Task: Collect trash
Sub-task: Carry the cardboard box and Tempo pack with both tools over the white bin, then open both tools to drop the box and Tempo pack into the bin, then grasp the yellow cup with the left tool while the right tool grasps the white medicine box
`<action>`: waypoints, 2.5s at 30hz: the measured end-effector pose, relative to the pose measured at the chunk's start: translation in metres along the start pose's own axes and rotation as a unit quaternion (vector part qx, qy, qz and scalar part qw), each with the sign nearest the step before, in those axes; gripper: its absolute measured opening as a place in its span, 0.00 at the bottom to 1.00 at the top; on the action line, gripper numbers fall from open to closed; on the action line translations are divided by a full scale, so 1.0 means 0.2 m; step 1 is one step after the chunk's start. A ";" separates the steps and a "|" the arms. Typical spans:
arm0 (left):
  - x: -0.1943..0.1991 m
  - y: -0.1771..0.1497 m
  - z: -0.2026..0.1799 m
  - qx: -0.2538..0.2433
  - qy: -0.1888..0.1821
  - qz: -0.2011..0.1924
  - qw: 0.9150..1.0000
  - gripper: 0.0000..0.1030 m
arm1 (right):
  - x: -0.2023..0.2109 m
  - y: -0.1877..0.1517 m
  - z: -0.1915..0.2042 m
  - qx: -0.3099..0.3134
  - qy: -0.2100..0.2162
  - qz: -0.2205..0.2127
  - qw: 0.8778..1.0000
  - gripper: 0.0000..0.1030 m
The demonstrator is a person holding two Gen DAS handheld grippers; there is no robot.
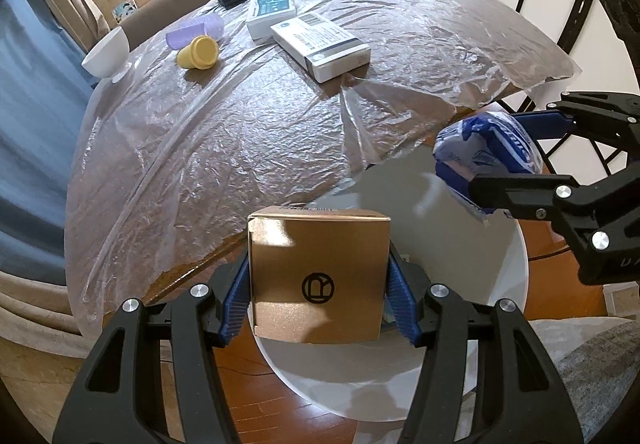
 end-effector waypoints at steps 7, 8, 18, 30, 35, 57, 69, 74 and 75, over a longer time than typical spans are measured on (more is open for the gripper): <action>-0.03 -0.02 -0.01 0.005 -0.007 0.009 1.000 0.58 | -0.04 -0.02 -0.01 -0.004 0.001 0.010 1.000 0.57; -0.04 -0.03 -0.01 0.007 -0.010 0.010 1.000 0.58 | -0.05 -0.02 -0.01 -0.004 0.001 0.012 1.000 0.57; -0.10 -0.07 -0.02 0.018 -0.024 0.025 0.999 0.58 | -0.13 -0.04 -0.02 -0.014 0.005 0.027 1.000 0.57; -0.18 -0.12 -0.03 0.024 -0.032 0.036 0.999 0.58 | -0.21 -0.06 -0.03 -0.019 0.007 0.041 0.999 0.57; -0.21 -0.13 -0.02 0.027 -0.035 0.041 0.998 0.58 | -0.22 -0.07 -0.03 -0.023 0.006 0.046 0.999 0.57; -0.09 -0.06 0.15 0.051 -0.034 0.000 0.998 0.75 | -0.07 -0.01 -0.06 -0.044 -0.007 -0.022 0.999 0.79; 0.13 0.28 0.61 0.112 0.003 -0.132 0.985 0.95 | -0.02 0.28 0.04 0.004 -0.042 -0.100 0.994 0.84; -0.07 0.41 0.73 0.104 0.015 -0.122 0.987 0.95 | -0.14 0.43 0.04 -0.007 -0.059 -0.101 0.993 0.84; -0.12 0.45 0.74 0.097 0.014 -0.119 0.988 0.95 | -0.16 0.45 0.03 -0.009 -0.061 -0.101 0.993 0.84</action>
Point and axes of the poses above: each gripper's, at about its wrist camera, not at the fingertips, and x roughly against the way its jaws point, z to its left, y to its top, the point moved 1 cm from there along -x, roughly the way its jaws point, and after that the axes turned 3 degrees about -x, right-handed, at the moved point
